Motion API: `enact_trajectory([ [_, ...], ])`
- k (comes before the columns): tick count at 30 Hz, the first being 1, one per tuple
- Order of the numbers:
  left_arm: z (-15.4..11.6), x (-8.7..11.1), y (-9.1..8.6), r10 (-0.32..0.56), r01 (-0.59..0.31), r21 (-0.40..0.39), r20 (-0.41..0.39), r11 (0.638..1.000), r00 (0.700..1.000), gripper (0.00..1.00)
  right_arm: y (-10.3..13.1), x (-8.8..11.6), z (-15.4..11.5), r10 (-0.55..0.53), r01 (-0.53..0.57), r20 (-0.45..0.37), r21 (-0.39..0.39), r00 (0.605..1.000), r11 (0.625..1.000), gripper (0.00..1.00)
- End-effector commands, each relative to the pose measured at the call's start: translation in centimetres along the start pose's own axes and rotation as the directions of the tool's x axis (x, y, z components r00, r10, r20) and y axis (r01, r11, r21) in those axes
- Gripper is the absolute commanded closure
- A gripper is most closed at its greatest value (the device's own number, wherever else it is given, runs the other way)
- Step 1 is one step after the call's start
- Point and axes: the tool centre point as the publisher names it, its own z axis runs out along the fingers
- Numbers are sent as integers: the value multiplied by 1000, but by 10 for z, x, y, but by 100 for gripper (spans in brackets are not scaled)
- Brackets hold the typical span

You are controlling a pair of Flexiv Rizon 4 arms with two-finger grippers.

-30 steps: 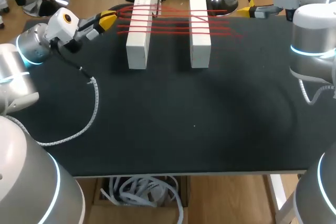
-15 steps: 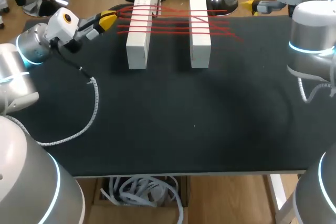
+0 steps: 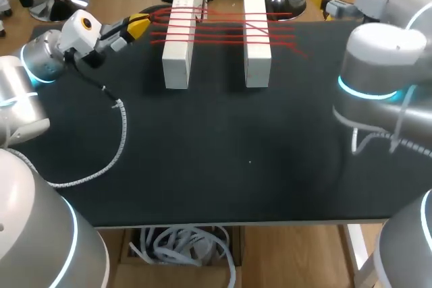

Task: Grab the tape and strap the tape.

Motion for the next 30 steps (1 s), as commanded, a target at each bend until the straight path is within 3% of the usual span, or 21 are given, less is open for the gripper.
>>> enact_trajectory([
  [1,0,0,1,1,-1,2,0,1000,1000,100,-6,13,-19,62,-23,173,-219,983,975,0],
  [10,0,0,1,1,-1,2,0,1000,1000,100,-3,30,-47,211,-129,262,-297,942,946,0],
  [21,0,0,1,1,-1,2,0,1000,1000,100,2,60,-76,306,-213,245,-342,920,915,0],
  [30,0,0,1,1,-1,2,0,1000,1000,100,-2,86,-101,495,-397,234,-364,837,843,0],
])
